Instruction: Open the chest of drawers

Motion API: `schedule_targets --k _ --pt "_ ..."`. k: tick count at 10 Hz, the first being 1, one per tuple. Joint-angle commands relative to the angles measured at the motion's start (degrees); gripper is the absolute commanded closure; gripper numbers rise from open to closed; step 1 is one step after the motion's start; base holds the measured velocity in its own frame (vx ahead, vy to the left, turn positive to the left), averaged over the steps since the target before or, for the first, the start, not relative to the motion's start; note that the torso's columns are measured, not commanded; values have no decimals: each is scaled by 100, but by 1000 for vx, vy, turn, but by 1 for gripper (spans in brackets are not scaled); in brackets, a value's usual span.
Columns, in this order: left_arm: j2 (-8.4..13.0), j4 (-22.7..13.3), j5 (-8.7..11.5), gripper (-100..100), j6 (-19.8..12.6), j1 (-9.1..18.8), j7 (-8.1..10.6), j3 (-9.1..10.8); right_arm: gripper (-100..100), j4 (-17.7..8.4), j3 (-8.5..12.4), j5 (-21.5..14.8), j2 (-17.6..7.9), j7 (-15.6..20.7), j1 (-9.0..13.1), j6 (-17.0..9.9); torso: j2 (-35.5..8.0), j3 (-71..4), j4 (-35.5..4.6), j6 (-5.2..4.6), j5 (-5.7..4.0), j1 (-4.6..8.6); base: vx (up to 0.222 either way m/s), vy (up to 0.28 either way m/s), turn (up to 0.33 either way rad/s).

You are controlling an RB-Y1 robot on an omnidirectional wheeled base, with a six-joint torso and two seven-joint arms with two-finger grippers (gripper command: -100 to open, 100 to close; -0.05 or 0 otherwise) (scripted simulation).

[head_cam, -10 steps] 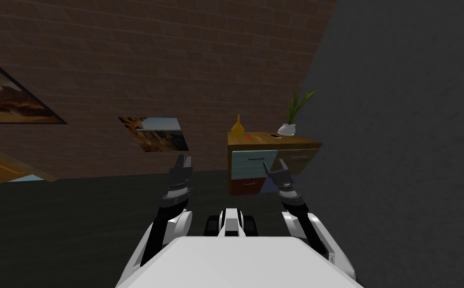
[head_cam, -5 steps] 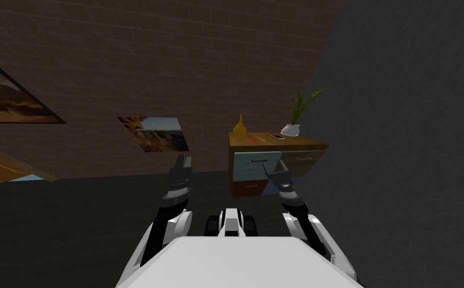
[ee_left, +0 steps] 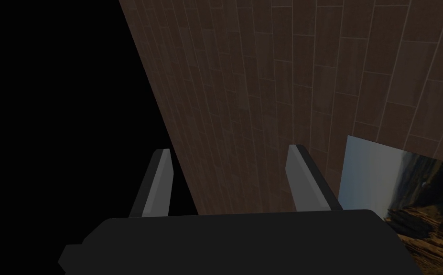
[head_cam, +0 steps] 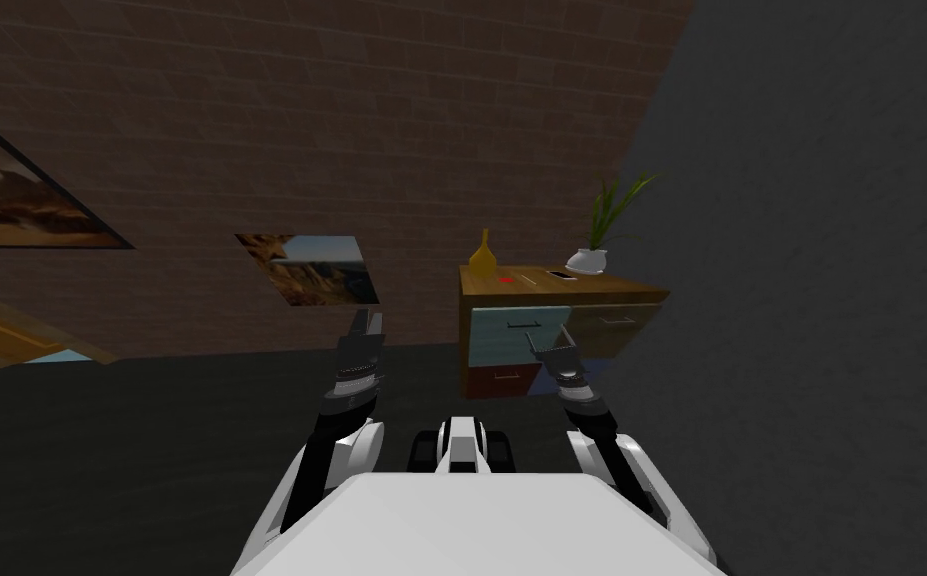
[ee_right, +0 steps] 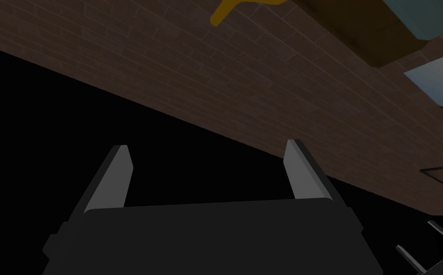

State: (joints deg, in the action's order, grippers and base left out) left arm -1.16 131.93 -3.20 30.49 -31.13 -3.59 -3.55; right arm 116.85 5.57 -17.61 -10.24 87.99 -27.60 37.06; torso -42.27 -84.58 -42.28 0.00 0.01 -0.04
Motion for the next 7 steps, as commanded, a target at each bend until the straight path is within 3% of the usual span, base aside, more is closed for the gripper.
schedule_targets --k 1,3,7 --pt "0 0 0 0 0 0 0 0 -100 -146 70 -98 17 418 -23 -9 -8 4 -2 0 -2 8 64 22 13" --pt "0 0 0 0 0 0 0 0 -100 -146 70 -98 17 645 -23 -9 4 -3 1 0 -1 3 48 24 7" --pt "0 0 0 0 0 0 0 0 -100 -411 196 -249 55 1299 -95 8 -7 4 -2 0 -2 8 46 23 7"
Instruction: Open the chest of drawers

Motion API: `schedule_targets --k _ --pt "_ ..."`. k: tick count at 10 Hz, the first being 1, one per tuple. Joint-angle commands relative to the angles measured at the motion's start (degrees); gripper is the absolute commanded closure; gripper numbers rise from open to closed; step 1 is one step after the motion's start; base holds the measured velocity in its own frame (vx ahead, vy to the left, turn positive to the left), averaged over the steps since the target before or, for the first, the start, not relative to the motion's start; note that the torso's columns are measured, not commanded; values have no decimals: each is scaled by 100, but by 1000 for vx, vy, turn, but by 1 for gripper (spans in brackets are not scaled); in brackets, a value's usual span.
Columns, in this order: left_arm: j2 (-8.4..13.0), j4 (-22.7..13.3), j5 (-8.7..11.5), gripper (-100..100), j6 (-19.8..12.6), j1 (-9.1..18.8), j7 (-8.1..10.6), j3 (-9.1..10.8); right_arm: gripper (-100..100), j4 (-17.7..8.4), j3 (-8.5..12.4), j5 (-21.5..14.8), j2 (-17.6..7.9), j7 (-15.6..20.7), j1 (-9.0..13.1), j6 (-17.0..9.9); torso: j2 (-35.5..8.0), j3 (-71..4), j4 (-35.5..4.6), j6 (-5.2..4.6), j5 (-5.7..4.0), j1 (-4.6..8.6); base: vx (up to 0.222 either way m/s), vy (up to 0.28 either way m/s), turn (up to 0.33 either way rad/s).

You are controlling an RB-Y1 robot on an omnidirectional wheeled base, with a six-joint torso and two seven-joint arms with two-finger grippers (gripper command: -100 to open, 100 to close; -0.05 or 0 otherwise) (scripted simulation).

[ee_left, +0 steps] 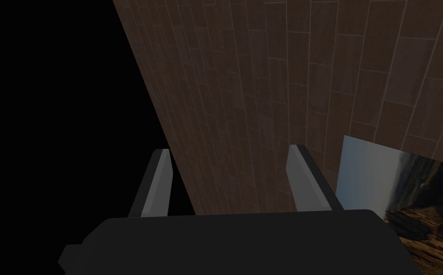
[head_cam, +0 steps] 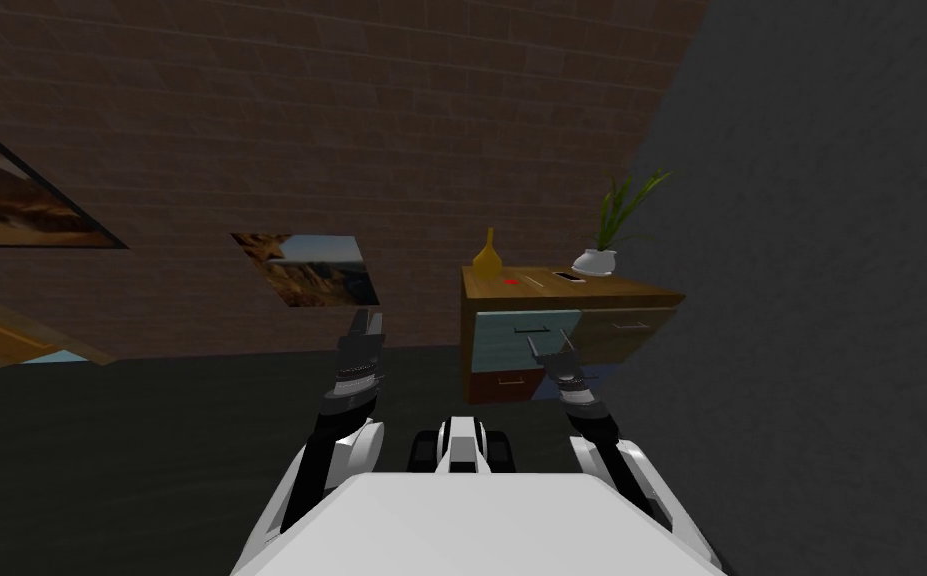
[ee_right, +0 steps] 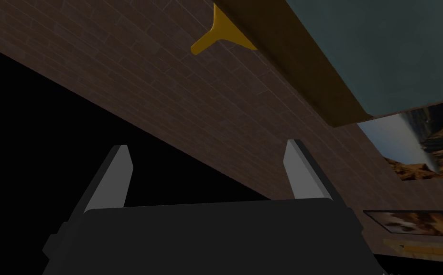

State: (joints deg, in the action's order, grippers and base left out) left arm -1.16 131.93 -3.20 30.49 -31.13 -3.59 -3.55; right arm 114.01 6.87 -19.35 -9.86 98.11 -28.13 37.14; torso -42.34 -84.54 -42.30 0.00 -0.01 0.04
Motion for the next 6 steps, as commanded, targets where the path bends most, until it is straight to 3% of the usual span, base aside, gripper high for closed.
schedule_targets --k 1,2,6 --pt "0 0 0 0 0 0 0 0 -100 -127 66 -76 17 440 -43 1 9 -4 2 0 -1 -1 56 23 8" --pt "0 0 0 0 0 0 0 0 -100 -257 128 -145 37 606 -81 7 9 -6 3 0 1 -5 70 42 9" --pt "0 0 0 0 0 0 0 0 -100 -382 188 -209 58 1206 -120 13 2 1 0 0 -1 -1 46 26 3"
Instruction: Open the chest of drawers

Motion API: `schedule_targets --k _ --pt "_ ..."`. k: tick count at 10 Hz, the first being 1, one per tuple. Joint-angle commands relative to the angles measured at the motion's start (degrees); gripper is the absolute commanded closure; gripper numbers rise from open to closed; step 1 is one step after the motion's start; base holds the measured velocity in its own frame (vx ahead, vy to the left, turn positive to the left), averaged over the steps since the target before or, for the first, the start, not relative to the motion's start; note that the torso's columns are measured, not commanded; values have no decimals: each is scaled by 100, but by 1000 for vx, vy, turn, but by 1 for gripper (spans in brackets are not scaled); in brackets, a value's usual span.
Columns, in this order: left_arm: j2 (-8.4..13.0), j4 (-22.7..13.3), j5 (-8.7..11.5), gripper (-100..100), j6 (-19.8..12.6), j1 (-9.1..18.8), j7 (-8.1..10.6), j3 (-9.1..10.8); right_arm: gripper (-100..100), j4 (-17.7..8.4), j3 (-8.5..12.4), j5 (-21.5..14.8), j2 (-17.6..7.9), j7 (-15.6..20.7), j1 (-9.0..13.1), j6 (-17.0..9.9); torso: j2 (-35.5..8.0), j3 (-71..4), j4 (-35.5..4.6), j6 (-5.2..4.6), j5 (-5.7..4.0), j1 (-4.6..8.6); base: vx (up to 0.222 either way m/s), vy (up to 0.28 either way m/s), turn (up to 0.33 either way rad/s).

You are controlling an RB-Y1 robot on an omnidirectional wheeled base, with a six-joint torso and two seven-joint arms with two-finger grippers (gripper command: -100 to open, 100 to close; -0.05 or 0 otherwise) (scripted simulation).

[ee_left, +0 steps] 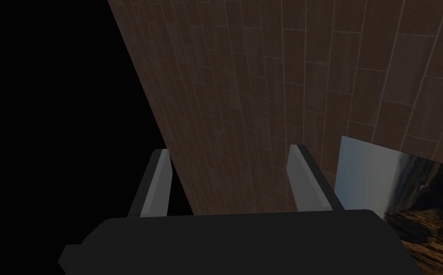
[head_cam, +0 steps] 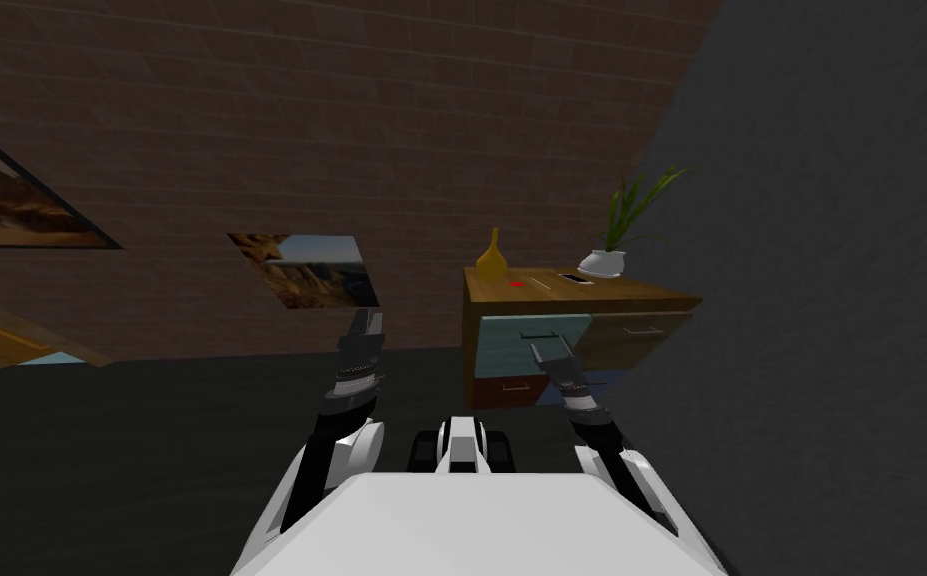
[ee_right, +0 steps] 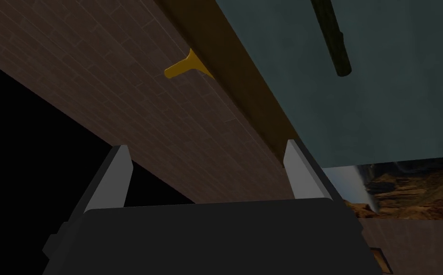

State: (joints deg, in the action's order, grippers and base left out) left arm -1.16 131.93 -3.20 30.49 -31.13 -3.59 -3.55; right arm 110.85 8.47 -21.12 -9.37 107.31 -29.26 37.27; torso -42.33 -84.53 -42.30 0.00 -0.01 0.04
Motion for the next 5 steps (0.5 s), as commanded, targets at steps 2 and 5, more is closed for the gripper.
schedule_targets --k 2,5 --pt "0 0 0 0 0 0 0 0 -100 -187 87 -90 27 628 -46 4 11 -7 4 0 1 -4 59 25 3" --pt "0 0 0 0 0 0 0 0 -100 -410 194 -193 54 1111 -120 11 2 -2 1 1 2 -3 54 25 2"
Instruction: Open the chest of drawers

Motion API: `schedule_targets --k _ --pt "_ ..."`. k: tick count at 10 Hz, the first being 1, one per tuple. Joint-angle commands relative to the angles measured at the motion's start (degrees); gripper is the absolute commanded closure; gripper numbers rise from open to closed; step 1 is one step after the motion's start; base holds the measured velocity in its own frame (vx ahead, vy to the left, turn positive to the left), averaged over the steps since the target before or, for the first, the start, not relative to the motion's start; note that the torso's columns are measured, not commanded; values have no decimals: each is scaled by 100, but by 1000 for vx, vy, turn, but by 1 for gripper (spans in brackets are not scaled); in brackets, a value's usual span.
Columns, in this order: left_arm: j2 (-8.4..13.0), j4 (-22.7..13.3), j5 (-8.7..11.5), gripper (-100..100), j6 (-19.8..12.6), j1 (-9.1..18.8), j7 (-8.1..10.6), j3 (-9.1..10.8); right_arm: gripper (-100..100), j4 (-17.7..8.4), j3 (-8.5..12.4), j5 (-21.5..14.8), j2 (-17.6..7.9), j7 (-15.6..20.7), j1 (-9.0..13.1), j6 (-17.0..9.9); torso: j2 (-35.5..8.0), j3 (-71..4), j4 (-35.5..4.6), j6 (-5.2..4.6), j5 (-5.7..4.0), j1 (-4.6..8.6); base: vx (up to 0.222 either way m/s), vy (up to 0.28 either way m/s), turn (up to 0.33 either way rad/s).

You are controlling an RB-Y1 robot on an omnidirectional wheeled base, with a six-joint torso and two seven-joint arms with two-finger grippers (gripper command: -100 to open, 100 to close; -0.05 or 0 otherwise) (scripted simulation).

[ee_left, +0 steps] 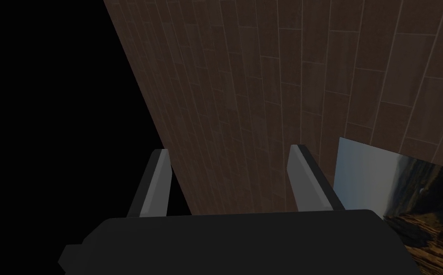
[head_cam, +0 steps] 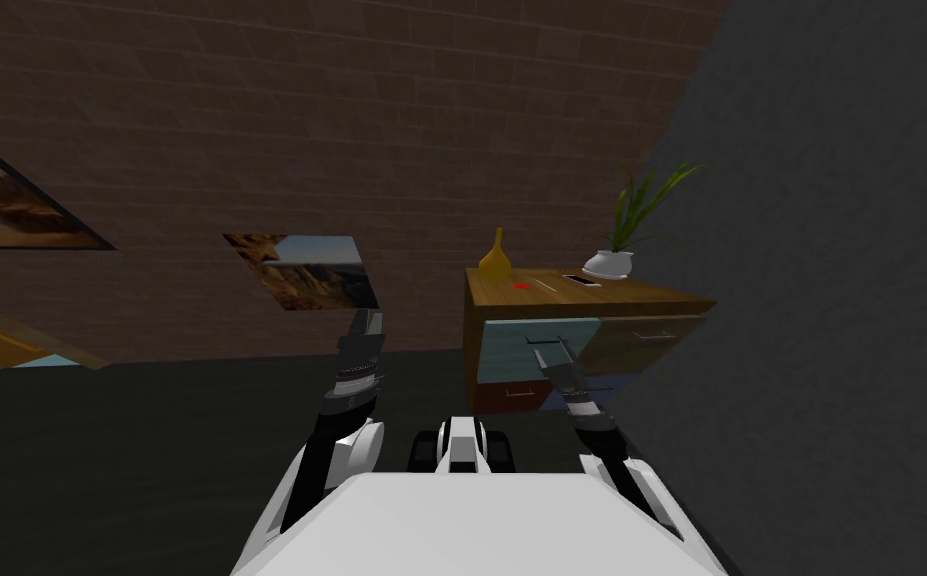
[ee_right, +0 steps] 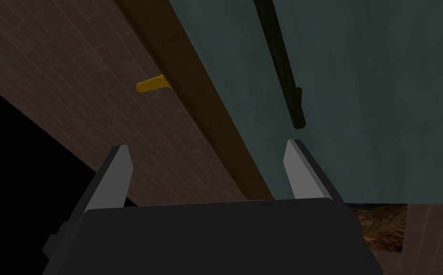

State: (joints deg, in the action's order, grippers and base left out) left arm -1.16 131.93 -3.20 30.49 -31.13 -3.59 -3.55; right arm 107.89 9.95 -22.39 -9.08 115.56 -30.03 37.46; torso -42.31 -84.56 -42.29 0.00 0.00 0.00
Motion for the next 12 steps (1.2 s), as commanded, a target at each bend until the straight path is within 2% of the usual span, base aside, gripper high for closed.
schedule_targets --k 1,7,12 --pt "0 0 0 0 0 0 0 0 -100 -114 47 -66 25 439 -42 -7 1 0 0 0 -1 2 43 19 0" --pt "0 0 0 0 0 0 0 0 -100 -465 217 -212 51 1323 -166 -1 2 -1 0 -1 0 -2 42 21 0" --pt "0 0 0 0 0 0 0 0 -100 -659 316 -281 63 1874 -247 0 2 -1 1 0 -1 0 35 13 -3"
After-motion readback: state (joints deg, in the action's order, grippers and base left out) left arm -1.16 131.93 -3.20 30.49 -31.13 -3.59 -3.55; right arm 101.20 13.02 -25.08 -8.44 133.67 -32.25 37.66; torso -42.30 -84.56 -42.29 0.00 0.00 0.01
